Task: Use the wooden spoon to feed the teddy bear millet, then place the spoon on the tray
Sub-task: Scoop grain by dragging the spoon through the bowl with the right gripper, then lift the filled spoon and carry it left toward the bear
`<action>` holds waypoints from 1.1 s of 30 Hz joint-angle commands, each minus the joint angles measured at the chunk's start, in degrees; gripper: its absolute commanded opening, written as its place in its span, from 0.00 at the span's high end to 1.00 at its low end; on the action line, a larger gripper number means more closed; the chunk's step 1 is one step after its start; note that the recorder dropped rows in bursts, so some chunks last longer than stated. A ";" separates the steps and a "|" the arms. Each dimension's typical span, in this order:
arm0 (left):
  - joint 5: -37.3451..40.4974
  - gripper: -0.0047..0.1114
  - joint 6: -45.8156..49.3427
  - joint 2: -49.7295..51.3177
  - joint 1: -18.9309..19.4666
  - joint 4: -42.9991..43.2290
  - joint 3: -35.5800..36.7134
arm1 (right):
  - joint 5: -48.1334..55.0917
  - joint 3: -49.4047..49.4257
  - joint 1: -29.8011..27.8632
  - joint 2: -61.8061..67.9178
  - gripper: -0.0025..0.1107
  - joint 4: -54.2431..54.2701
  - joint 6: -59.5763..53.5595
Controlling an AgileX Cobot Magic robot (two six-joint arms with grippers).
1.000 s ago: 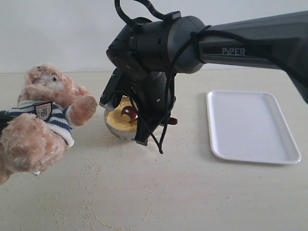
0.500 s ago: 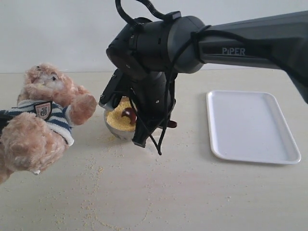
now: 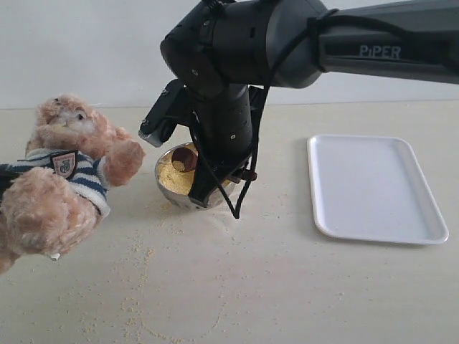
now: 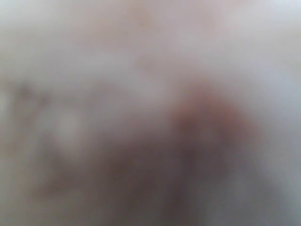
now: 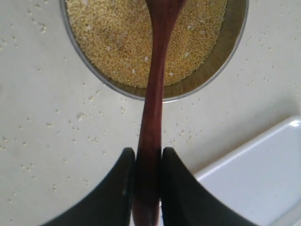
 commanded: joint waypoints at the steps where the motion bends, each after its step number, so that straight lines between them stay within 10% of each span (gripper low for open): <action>1: 1.70 0.92 0.27 -0.14 -0.16 -0.88 0.16 | 0.60 0.22 -0.15 -0.91 0.98 0.77 0.54; 33: 1.70 0.92 0.27 -0.14 -0.16 0.40 0.16 | 6.43 0.22 -14.70 -8.81 0.98 32.95 -13.74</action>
